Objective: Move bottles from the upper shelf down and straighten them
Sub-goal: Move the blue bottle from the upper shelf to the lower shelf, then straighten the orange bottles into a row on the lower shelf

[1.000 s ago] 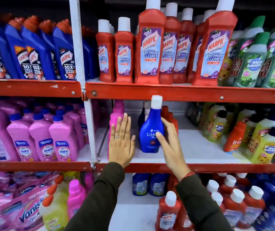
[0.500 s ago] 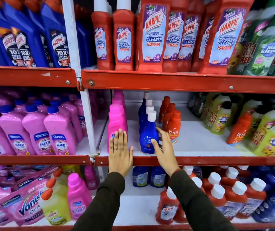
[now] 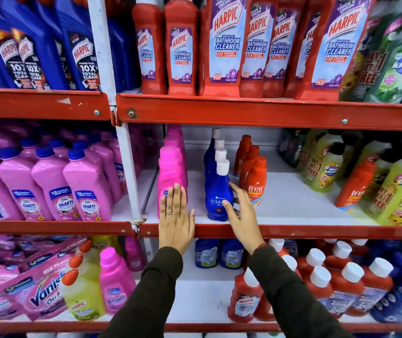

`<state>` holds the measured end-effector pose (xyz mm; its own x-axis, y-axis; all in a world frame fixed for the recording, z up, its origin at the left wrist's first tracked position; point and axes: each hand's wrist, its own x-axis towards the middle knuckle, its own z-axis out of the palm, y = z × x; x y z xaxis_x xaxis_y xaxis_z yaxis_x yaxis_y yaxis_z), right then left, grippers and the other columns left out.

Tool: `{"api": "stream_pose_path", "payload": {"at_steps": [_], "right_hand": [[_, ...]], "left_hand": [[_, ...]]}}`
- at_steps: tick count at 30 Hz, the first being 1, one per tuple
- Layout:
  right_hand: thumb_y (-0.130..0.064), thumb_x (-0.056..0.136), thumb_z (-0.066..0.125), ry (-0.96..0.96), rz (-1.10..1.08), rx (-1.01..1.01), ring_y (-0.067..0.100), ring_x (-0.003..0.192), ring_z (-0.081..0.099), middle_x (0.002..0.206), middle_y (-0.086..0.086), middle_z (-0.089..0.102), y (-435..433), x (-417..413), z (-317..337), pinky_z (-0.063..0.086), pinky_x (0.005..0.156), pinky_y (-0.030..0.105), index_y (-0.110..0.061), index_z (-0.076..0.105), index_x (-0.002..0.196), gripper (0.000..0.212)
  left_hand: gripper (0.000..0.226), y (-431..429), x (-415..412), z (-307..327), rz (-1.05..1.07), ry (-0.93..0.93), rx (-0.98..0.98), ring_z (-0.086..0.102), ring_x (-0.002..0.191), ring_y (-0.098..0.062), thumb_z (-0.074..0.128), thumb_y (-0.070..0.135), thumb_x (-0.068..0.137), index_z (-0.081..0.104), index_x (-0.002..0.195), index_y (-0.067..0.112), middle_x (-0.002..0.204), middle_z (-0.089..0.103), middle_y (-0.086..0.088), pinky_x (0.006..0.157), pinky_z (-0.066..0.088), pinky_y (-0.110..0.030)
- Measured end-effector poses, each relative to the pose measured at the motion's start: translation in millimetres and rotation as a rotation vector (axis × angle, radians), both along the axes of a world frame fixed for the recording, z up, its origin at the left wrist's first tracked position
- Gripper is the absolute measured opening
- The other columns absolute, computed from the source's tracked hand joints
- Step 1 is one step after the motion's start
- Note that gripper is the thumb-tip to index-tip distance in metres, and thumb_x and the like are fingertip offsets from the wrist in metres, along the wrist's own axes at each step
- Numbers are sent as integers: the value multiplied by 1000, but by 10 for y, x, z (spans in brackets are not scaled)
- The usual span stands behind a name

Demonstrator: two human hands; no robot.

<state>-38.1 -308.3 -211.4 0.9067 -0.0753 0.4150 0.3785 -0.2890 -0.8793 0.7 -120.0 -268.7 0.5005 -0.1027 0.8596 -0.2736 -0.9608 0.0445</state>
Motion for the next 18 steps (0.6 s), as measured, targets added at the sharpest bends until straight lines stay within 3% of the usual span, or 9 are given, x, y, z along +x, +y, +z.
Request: {"api": "stream_pose_path", "payload": {"at_steps": [6,10,14,18], "right_hand": [[-20,101,56,14,33,42,8,133,47,149,-2,43,-20,-2,-3,51,88,7,-26,38,150,53],[-24,100,57,2,39,99,7,136,47,151,-4,44,-40,-36,25,51,88,7,-27,38,149,53],[-30,102,54,-84,-94,72,-3,132,47,139,-19,49,-199,-89,89,48,106,23,-30,45,143,42],[-25,102,54,-205,-290,36,4,127,50,133,-7,52,-544,-106,139,46,109,37,-23,50,137,35]], "left_hand": [[78,-73,-68,23,32,33,-28,-15,160,-27,32,31,102,-8,163,2,171,-21,-16,130,-12,-43],[76,-316,-163,114,-33,59,-29,-15,160,-26,30,33,103,-8,163,5,172,-20,-13,130,-11,-44],[79,-625,-176,183,-127,60,6,-15,160,-24,33,31,102,-9,163,6,172,-21,-10,130,-10,-43],[81,-886,-162,207,-208,44,3,-15,160,-21,37,28,100,-9,163,8,172,-21,-5,130,-10,-40]]}}
